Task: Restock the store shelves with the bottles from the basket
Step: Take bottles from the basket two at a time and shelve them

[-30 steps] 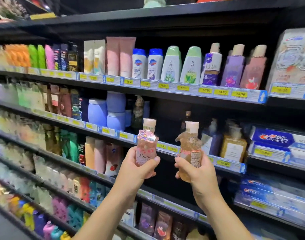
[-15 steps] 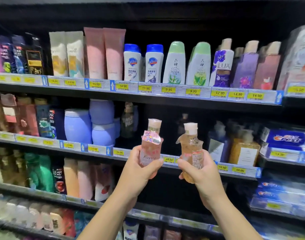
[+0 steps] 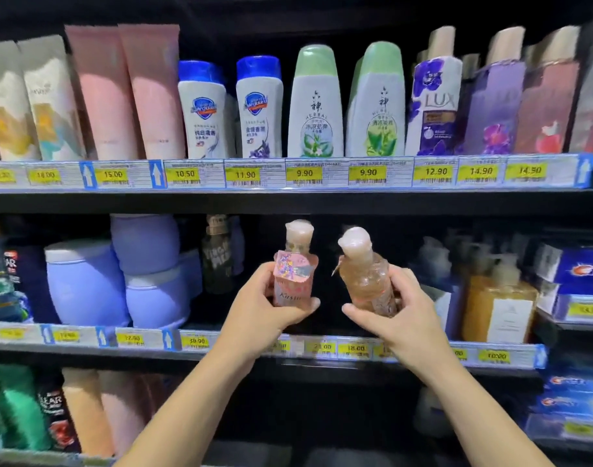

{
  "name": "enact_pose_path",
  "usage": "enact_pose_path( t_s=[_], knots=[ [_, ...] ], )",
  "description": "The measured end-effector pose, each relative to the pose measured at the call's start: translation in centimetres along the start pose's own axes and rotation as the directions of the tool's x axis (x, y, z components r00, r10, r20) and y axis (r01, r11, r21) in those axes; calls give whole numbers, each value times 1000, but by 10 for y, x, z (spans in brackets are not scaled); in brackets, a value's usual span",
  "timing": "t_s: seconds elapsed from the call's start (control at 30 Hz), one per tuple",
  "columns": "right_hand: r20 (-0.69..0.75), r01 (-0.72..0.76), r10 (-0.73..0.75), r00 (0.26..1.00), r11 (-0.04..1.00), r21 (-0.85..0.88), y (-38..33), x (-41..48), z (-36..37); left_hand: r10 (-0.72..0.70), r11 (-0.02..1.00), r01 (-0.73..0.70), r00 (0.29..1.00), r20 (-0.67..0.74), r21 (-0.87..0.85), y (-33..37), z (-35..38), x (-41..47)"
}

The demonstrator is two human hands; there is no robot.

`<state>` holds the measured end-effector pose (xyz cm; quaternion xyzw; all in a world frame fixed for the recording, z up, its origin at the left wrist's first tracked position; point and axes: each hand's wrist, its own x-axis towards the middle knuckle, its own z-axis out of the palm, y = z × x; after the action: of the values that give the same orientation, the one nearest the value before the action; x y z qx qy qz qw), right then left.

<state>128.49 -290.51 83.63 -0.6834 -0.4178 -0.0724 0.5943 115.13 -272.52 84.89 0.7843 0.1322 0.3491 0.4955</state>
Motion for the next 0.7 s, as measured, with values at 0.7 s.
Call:
enact_pose_path(
  t_s=[0.7],
  knots=[
    [-179, -291, 256, 950, 932, -214, 14, 14, 10, -253, 926, 151, 927, 276, 345, -59, 33, 139]
  ],
)
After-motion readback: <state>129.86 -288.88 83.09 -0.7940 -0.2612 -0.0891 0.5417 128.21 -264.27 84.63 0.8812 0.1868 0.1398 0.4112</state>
